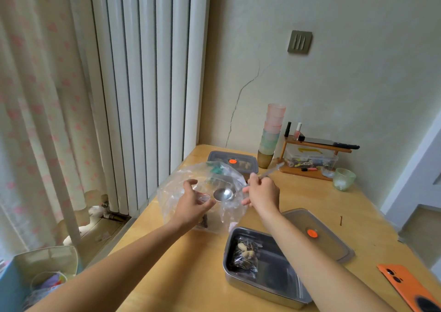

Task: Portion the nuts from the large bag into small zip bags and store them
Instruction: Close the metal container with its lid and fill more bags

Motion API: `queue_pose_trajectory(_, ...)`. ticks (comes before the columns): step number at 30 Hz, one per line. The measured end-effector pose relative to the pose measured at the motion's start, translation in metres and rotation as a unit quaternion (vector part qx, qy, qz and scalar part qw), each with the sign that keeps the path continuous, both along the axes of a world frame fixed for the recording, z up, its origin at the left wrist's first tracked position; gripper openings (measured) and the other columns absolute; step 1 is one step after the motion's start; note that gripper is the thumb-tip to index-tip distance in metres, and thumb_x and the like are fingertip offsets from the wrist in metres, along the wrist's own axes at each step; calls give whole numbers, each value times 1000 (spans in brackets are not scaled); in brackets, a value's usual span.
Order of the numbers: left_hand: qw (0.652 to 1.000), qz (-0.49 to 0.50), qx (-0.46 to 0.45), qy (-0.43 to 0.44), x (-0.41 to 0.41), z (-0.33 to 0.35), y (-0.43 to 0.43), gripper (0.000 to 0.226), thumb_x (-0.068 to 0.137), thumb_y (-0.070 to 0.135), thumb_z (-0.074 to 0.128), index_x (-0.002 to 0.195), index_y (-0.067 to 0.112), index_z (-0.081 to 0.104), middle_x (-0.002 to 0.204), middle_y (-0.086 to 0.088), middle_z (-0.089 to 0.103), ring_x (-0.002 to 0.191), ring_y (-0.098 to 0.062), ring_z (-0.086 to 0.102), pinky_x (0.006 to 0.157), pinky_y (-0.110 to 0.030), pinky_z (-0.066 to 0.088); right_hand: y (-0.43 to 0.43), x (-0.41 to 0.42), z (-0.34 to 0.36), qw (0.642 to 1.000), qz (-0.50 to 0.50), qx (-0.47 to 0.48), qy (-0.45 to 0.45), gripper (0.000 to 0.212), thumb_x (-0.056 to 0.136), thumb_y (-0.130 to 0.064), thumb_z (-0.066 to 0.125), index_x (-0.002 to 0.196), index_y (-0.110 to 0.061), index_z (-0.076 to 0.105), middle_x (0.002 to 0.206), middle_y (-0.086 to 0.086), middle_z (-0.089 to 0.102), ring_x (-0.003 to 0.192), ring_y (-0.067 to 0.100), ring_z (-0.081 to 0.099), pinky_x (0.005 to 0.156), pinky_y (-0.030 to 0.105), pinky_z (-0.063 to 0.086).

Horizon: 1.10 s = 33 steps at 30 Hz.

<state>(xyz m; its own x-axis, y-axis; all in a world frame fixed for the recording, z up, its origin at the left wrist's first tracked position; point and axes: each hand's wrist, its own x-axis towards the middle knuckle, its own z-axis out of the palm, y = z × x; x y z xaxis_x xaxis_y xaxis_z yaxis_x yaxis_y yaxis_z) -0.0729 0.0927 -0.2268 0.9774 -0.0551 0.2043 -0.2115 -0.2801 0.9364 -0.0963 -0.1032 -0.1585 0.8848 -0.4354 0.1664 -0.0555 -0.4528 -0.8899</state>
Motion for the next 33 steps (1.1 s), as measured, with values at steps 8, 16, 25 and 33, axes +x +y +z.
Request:
queue_pose_trajectory(8,997,-57,43,-32,-9,3,6,54,88,33,81,130,27,47,104,1,69,91,-9,72,85,-28,59,-14,14,-34,964,26,217,149,25,106,-26,56,111,-2,62,95,16,75,57,18,67,46,21,50)
queue_pose_trajectory(16,992,-98,-28,69,-29,0,-13,31,85,42,83,98,17,69,81,1,75,76,-15,70,75,-30,56,-7,-6,-26,988,94,4,124,30,104,-24,56,85,-12,75,71,0,73,53,13,56,56,28,49)
queue_pose_trajectory(25,988,-59,142,26,-37,4,-28,38,90,46,74,84,10,66,62,-4,69,49,-10,61,70,-40,59,15,-31,-22,964,226,-82,111,25,81,-47,79,95,-29,70,92,-7,70,91,12,68,78,28,55)
queue_pose_trajectory(33,982,-162,-19,91,-47,18,-12,14,90,26,80,100,22,71,89,4,76,76,-8,71,72,-22,54,0,-35,-25,966,252,-50,41,14,83,-13,72,82,-27,70,84,6,73,83,27,71,83,49,61)
